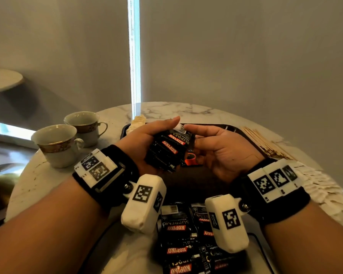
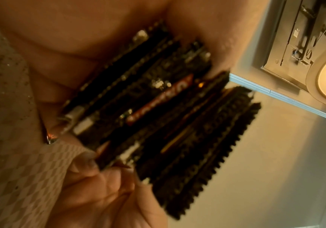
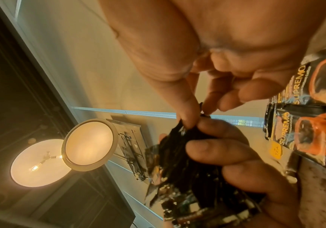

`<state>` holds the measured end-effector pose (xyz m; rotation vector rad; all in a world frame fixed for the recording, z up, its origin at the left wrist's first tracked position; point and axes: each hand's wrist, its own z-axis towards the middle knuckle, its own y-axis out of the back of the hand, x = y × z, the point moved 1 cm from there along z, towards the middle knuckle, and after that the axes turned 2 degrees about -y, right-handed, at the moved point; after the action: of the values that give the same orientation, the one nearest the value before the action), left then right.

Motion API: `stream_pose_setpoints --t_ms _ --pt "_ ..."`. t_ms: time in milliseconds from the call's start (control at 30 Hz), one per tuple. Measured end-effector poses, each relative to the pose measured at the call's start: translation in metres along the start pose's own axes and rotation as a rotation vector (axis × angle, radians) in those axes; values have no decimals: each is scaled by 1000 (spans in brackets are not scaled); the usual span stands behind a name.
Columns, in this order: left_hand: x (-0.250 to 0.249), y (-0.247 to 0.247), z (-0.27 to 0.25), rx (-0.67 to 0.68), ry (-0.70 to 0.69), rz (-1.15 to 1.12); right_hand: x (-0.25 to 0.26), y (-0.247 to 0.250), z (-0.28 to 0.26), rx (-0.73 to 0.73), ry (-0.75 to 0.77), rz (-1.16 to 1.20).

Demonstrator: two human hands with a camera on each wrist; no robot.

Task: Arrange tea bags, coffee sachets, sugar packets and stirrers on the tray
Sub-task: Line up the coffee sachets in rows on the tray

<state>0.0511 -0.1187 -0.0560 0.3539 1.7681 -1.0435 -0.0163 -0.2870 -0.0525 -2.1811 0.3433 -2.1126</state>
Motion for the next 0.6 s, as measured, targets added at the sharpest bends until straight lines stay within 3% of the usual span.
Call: stream_pose_setpoints --t_ms 167,333,500,600 --pt "0 -1 1 15 6 -1 2 2 0 -46 27 -8" --pt "-9 6 1 -145 -20 29 2 8 7 -173 53 20" --pt "-19 20 1 -308 -91 -1 -4 6 8 -96 -123 -50" --pt "-20 21 1 -343 -106 -44 -5 3 9 -143 -217 -75"
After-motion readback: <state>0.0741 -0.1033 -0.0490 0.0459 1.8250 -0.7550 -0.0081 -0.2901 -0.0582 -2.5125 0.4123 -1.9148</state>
